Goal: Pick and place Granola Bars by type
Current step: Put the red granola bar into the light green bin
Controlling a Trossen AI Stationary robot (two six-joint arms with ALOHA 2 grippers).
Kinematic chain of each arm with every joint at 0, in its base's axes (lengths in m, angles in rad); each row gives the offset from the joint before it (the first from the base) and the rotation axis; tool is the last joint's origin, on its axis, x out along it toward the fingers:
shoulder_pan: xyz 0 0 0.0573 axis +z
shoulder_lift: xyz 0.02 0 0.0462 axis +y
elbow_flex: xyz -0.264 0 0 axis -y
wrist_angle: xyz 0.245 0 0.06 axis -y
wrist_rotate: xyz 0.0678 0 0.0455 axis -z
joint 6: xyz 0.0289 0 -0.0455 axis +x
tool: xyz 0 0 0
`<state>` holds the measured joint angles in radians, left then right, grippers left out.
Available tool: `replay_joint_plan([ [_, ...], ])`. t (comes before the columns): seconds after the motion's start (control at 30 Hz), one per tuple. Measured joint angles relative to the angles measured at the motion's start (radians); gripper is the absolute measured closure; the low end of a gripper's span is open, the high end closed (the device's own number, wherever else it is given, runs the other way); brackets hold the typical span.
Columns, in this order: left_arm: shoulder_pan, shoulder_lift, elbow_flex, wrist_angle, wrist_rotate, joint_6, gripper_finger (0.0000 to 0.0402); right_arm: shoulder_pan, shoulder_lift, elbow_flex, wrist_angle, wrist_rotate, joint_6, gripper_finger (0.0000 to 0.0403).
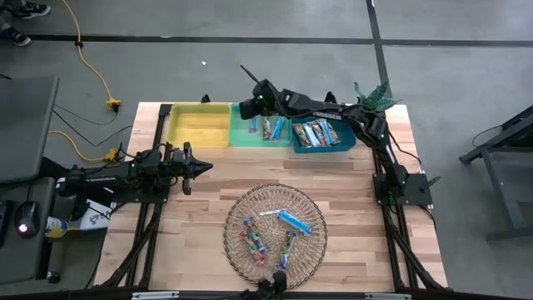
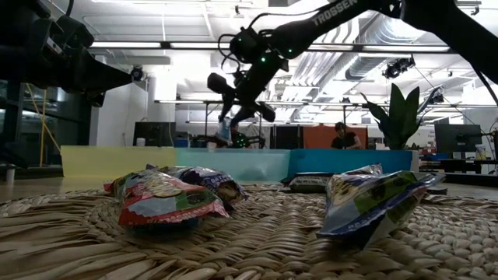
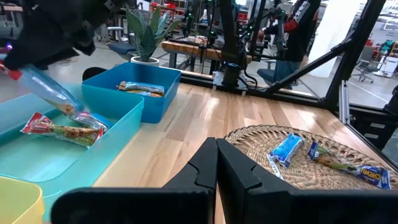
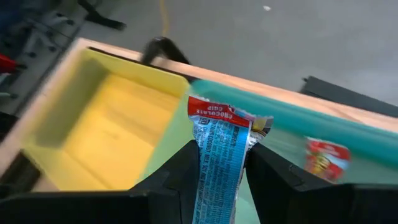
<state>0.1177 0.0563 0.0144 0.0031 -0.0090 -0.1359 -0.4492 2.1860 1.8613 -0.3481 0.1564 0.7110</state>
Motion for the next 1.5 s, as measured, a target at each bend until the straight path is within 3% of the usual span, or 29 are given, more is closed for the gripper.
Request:
replay_joint_plan([
  [0.47, 0.000, 0.000, 0.000, 0.000, 0.000, 0.000, 0.0401, -0.024, 0.000, -0.012, -0.297, 0.126, 0.027, 0.0291],
  [1.27, 0.000, 0.000, 0.000, 0.000, 0.000, 0.000, 0.0401, -0.044, 0.000, -0.012, -0.318, 0.044, 0.022, 0.0287],
  [1.5, 0.000, 0.000, 0.000, 0.000, 0.000, 0.000, 0.0401, -0.045, 0.001, -0.012, -0.324, 0.035, 0.027, 0.0263],
])
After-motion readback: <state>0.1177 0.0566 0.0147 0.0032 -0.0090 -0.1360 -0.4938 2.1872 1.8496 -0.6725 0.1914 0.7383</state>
